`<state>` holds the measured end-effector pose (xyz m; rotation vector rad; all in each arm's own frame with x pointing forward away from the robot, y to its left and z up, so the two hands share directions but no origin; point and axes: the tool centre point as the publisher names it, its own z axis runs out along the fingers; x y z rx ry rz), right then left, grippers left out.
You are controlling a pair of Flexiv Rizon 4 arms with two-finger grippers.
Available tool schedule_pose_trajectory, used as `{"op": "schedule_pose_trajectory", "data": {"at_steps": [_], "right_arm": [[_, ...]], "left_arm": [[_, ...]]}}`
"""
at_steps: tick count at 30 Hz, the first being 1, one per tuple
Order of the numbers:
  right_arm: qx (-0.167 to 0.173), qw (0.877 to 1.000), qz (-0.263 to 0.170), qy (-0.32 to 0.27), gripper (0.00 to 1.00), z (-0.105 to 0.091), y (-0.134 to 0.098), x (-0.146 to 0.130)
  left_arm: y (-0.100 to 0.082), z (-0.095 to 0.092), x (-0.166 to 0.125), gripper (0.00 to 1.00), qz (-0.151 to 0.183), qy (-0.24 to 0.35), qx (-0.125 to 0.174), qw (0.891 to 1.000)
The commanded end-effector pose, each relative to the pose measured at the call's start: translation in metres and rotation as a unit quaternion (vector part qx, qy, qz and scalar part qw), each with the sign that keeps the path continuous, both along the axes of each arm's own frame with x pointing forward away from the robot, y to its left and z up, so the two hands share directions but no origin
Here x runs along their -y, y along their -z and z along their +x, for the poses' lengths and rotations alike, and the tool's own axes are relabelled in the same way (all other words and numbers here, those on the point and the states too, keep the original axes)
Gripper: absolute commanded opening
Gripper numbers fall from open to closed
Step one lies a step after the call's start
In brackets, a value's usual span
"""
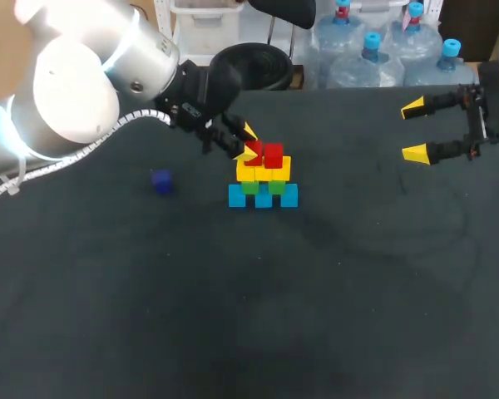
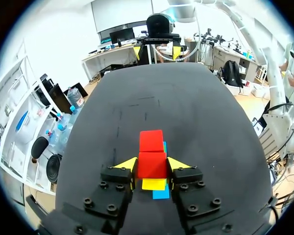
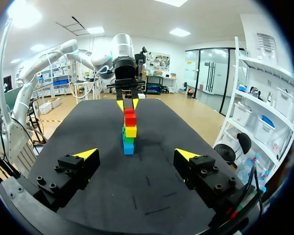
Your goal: Place the blue cubes, place green cubes on the blue cubes, place the yellow cubes on the green cubes, then place the red cubes on the yellow cubes, and place purple cube on the red cubes.
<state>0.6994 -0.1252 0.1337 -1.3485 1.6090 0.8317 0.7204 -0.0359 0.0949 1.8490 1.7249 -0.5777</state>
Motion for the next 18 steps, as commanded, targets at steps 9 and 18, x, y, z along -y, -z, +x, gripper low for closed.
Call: {"op": "schedule_pose_trajectory", "data": {"at_steps": [9,18], "right_arm": [[0.001,1.000,0.000,0.000,1.00,0.0002,0.0004,-0.0005],[0.001,1.000,0.000,0.000,1.00,0.0002,0.0004,-0.0005]], "left_arm": [[0.0015,0.0025,0.0018,0.00,0.003,0.001,-0.002,1.000],[0.0022,0.0029,0.0024,0.00,0.002,0.000,-0.004,1.000]]}}
